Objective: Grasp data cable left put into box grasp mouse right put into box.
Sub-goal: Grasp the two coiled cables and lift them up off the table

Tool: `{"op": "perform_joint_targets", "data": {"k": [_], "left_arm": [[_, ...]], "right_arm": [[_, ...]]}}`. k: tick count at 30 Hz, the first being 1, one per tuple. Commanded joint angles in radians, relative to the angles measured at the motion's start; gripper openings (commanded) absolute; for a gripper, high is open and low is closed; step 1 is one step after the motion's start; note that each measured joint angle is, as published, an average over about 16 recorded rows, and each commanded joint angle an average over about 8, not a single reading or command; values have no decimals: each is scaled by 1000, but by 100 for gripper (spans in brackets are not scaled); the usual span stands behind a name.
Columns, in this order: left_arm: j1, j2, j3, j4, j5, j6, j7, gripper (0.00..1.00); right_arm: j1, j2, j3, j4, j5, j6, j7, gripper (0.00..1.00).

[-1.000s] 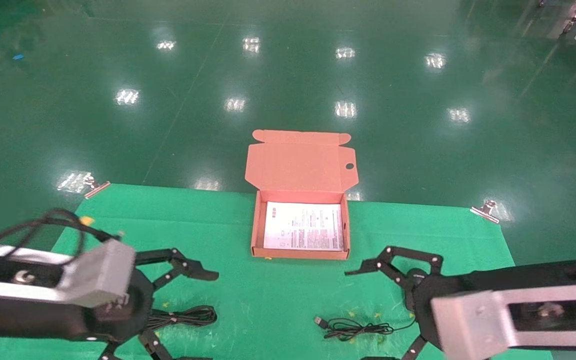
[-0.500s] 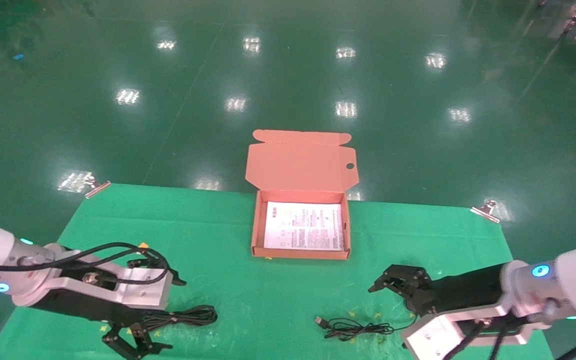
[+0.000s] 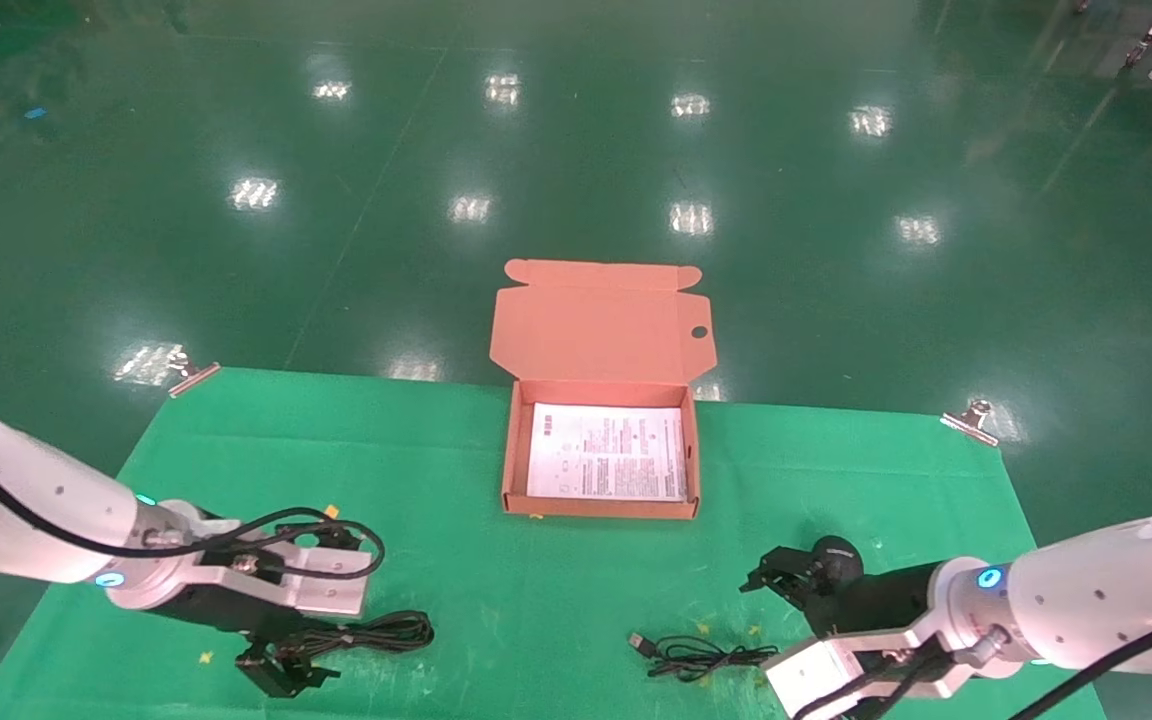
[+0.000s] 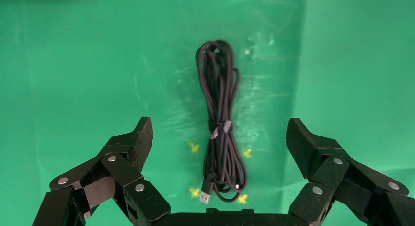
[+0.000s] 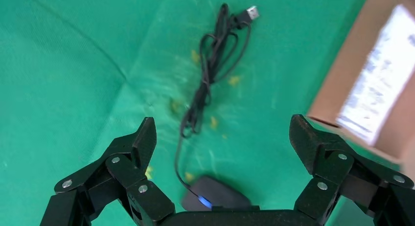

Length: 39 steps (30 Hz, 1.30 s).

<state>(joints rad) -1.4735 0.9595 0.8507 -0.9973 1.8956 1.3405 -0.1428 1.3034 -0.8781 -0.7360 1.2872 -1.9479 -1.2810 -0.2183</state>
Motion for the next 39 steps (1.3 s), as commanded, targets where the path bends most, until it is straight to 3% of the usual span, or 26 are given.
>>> {"op": "perform_joint_targets", "data": {"k": [1, 11, 23, 24, 31, 32, 39], "left_arm": [[6, 13, 4, 31, 13, -20, 3, 100], [23, 65, -12, 248, -2, -118, 66, 100], [6, 147, -33, 514, -44, -187, 190, 98], [4, 151, -35, 531, -46, -191, 200, 87], [-6, 169, -41, 607, -56, -211, 247, 2], [-6, 170, -41, 611, -56, -212, 248, 0], [-7, 170, -42, 611, -57, -213, 248, 0]], "right_arm": [[-11, -12, -5, -11, -19, 15, 23, 100], [17, -135, -14, -257, -43, 59, 76, 100], [47, -251, -35, -542, -79, 162, -21, 98], [47, -256, -35, -558, -80, 174, -30, 89], [50, -277, -30, -633, -82, 226, -61, 4], [51, -278, -30, -637, -82, 229, -62, 0], [51, -278, -30, -636, -81, 229, -62, 0]]}}
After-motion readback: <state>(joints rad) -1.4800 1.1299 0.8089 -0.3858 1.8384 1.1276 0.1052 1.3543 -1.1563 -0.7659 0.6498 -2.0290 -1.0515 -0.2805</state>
